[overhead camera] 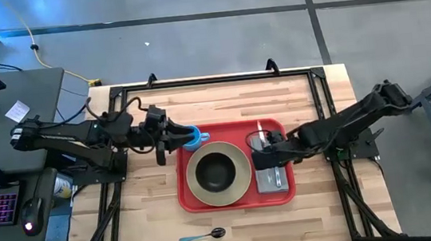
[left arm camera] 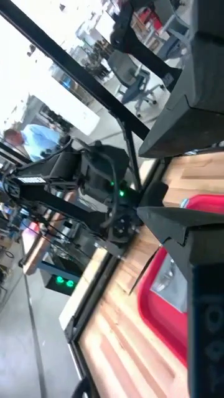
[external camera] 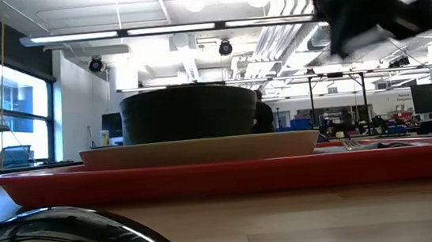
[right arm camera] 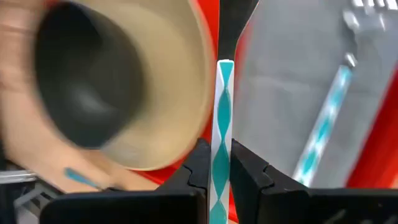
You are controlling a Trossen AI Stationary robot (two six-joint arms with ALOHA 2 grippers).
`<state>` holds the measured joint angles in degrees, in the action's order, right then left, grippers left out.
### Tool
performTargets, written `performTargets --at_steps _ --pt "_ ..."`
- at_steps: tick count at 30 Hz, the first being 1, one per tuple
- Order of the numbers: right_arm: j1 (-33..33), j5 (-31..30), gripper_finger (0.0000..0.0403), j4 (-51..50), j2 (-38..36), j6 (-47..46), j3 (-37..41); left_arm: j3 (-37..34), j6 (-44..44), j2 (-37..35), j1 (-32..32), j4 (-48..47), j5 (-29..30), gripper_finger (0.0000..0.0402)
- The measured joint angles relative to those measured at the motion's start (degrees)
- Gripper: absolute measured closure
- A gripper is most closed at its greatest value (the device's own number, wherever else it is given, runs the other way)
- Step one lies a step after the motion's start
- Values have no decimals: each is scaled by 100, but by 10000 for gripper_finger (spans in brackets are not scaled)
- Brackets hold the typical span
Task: Set up tray
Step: Put the blue knife on the gray napkin to the left of the blue fork
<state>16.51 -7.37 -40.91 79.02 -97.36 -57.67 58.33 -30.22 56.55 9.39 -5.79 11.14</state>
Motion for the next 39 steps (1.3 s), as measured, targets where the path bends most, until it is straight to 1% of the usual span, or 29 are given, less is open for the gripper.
performTargets --at_steps 2,5,14,17,22,39 --pt "-47 255 376 217 2 -145 333 0 0 0 -1 -83 1 229" --pt "-130 422 376 702 2 -205 727 0 -2 0 0 -70 -4 229" --pt "-352 752 376 1423 4 -461 1515 0 -26 2 0 -60 -7 229" --pt "-350 796 376 1661 4 -502 1653 0 -28 0 0 -58 -9 229" --pt "-376 797 376 1676 4 -482 1750 0 -44 2 0 -56 -11 229" --pt "-415 1020 376 2714 9 -400 2422 0 -37 2 0 -35 -13 229"
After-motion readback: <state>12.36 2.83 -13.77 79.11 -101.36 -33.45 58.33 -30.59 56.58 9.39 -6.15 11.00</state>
